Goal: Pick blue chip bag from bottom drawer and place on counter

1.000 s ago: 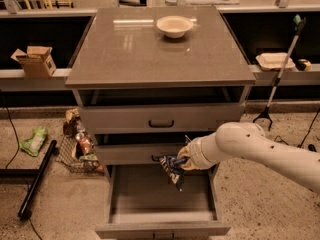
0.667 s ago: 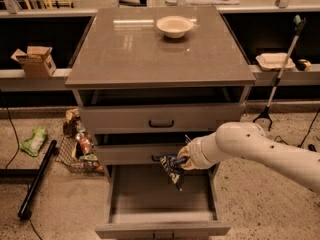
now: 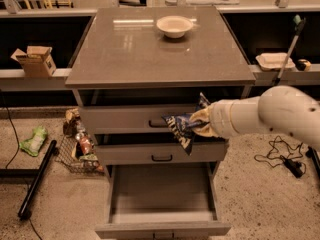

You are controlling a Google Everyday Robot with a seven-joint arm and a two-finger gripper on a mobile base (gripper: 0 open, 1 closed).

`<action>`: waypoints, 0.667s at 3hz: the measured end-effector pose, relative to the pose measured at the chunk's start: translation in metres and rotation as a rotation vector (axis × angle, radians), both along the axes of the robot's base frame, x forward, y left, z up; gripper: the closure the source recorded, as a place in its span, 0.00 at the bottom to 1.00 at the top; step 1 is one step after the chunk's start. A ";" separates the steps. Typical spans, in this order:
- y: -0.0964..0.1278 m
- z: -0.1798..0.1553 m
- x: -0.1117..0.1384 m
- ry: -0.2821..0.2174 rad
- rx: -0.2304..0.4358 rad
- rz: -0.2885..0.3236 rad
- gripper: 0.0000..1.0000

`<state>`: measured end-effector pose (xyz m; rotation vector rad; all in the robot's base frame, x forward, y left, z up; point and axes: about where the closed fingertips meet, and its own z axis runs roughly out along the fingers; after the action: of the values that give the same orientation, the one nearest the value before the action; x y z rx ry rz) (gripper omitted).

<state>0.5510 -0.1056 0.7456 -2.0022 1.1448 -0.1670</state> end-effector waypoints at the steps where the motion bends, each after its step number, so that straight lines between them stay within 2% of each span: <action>1: -0.003 0.094 0.009 -0.141 -0.013 0.008 1.00; 2: -0.003 0.093 0.008 -0.139 -0.013 0.009 1.00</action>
Offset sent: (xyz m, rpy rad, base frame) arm 0.0050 -0.0026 0.0667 -0.0092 -0.1009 0.0100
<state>0.5594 -0.1084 0.8388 -1.9739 1.0484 -0.3053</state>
